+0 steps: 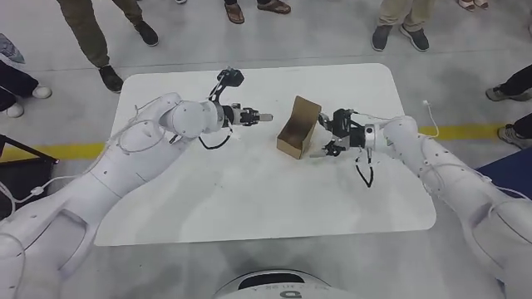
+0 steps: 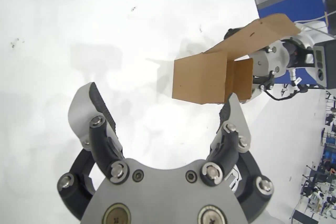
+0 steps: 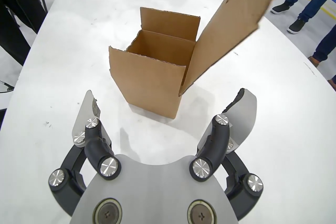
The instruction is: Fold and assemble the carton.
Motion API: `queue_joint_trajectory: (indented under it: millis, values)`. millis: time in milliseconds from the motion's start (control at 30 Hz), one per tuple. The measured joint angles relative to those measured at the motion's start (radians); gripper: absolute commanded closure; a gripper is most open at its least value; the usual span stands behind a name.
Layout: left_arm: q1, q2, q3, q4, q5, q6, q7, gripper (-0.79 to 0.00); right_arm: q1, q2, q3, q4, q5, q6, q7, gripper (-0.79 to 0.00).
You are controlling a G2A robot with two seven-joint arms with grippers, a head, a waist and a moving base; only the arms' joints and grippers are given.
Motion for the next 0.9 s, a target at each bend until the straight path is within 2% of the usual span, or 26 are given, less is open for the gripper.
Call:
queue_joint_trajectory:
  millis: [100, 333, 600, 667, 700, 767, 800, 833, 900]
  values:
    - [-0.016, -0.019, 0.017, 0.021, 0.026, -0.004, -0.014, -0.785, -0.001, -0.027, -0.012, 0.015, 0.003, -0.017, 0.005, -0.785]
    - [-0.060, -0.089, 0.076, 0.106, 0.047, -0.030, -0.072, -0.785, 0.006, -0.083, -0.028, 0.056, -0.030, -0.029, -0.035, -0.785]
    - [-0.084, -0.142, 0.103, 0.180, 0.078, -0.056, -0.105, -0.770, 0.016, -0.118, -0.025, 0.107, -0.066, -0.032, -0.079, -0.785]
    - [-0.087, -0.154, 0.106, 0.190, 0.081, -0.068, -0.112, -0.683, 0.017, -0.124, -0.023, 0.116, -0.078, -0.033, -0.088, -0.785]
    - [-0.089, -0.160, 0.108, 0.193, 0.084, -0.074, -0.116, -0.610, 0.018, -0.126, -0.023, 0.119, -0.084, -0.034, -0.092, -0.785]
    - [-0.093, -0.171, 0.111, 0.201, 0.086, -0.086, -0.124, -0.391, 0.019, -0.131, -0.020, 0.124, -0.094, -0.036, -0.103, -0.785]
    - [-0.095, -0.178, 0.112, 0.205, 0.089, -0.091, -0.127, -0.376, 0.020, -0.133, -0.018, 0.128, -0.101, -0.035, -0.109, -0.785]
    - [-0.096, -0.182, 0.112, 0.209, 0.091, -0.094, -0.130, -0.385, 0.020, -0.134, -0.017, 0.130, -0.106, -0.034, -0.113, -0.785]
    - [-0.098, -0.189, 0.110, 0.218, 0.092, -0.098, -0.134, -0.582, 0.021, -0.135, -0.013, 0.135, -0.116, -0.033, -0.123, -0.785]
